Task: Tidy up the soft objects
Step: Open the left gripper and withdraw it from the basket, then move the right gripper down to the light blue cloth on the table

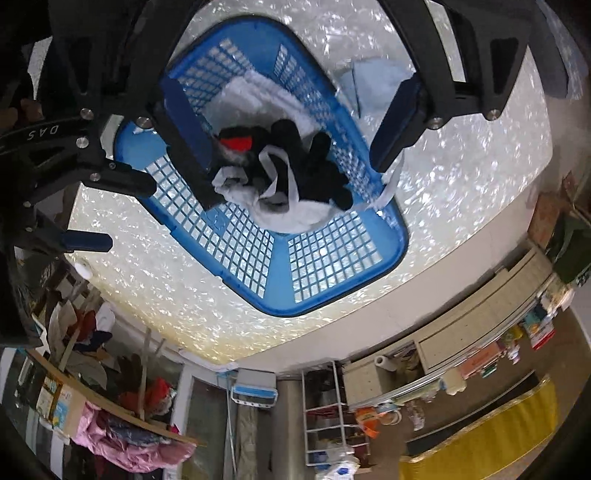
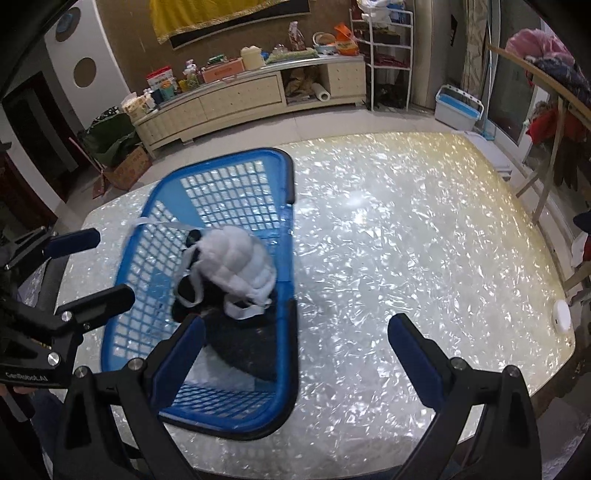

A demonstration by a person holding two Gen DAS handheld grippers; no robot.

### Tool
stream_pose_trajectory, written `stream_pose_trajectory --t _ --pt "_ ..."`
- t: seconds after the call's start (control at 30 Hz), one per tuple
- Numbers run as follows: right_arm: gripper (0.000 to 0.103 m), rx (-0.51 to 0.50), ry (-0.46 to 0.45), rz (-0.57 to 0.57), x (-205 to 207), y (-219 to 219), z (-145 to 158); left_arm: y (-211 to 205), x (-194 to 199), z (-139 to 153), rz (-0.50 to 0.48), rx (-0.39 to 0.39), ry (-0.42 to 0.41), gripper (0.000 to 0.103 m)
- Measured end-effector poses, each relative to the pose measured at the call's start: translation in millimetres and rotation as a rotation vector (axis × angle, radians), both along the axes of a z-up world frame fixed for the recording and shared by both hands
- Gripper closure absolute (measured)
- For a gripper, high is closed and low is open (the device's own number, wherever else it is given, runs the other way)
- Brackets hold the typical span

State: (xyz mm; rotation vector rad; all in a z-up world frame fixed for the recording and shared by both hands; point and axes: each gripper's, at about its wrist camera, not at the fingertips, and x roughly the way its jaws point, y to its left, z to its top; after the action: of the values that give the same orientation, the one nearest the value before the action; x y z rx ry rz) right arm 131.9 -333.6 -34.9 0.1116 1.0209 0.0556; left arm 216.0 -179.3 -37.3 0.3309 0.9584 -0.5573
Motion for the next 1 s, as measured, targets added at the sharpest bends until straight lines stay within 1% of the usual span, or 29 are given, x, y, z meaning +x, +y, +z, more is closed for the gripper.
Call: stream_pose_trajectory --t 0.03,0.2,0.3,0.47,0.5,0.53,0.7,1.0 --pt "0.003 -0.001 -0.005 0.004 -2 2 2 5 -4 2 0.009 -0.008 -0.002 0.013" --pt "0.003 0.001 -0.032 0.034 -14 19 10 24 -22 11 0.037 -0.044 0.0 0.013" --pt "0.003 -0.004 -0.04 0.063 -17 34 15 38 -35 16 0.049 -0.052 -0.018 0.013" --pt "0.003 -0.021 -0.05 0.114 -21 59 19 59 -53 29 0.074 -0.092 -0.039 0.012" --pt "0.003 -0.023 -0.051 0.123 -22 65 20 65 -56 31 0.085 -0.091 -0.045 0.007" --pt "0.003 -0.022 -0.052 0.131 -21 69 20 68 -58 31 0.093 -0.089 -0.049 0.0" --pt "0.003 -0.031 -0.057 0.173 -20 91 18 96 -67 34 0.141 -0.088 -0.068 0.0" --pt "0.003 -0.033 -0.053 0.255 -16 141 11 150 -79 33 0.224 -0.089 -0.074 0.0"
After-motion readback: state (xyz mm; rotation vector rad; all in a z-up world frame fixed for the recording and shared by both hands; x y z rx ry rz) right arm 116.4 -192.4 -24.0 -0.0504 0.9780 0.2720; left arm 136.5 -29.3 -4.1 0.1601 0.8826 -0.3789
